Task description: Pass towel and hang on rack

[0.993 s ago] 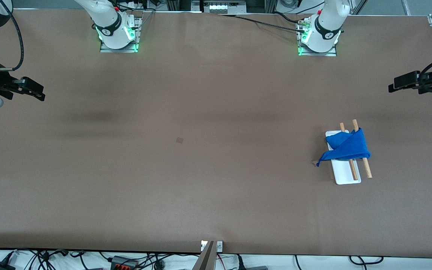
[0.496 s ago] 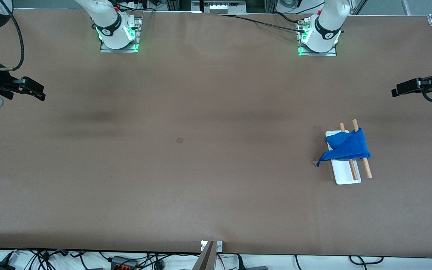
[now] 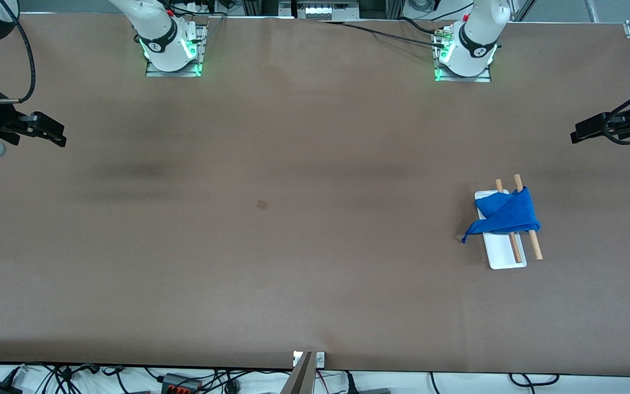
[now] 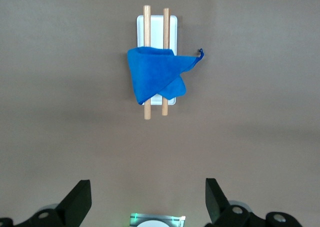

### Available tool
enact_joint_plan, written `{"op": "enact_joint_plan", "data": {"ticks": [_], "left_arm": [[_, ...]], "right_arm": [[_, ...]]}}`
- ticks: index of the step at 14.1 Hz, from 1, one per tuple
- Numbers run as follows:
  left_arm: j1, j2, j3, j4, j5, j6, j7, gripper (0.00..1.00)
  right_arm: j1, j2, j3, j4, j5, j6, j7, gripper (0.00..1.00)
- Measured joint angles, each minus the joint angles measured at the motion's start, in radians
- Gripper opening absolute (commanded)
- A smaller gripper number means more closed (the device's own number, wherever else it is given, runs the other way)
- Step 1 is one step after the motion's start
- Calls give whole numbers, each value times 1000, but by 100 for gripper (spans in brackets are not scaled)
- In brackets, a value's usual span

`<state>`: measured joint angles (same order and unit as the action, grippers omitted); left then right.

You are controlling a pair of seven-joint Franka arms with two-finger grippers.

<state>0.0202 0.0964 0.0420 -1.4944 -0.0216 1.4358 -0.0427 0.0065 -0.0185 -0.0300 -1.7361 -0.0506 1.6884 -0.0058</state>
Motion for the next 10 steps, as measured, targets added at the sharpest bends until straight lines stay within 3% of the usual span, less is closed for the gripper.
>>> {"op": "enact_joint_plan", "data": {"ticks": [10], "left_arm": [[15,3,-11,-6,-17,13,0,100]], "right_arm": [[1,0,3,0,0,-4,0,100]]}}
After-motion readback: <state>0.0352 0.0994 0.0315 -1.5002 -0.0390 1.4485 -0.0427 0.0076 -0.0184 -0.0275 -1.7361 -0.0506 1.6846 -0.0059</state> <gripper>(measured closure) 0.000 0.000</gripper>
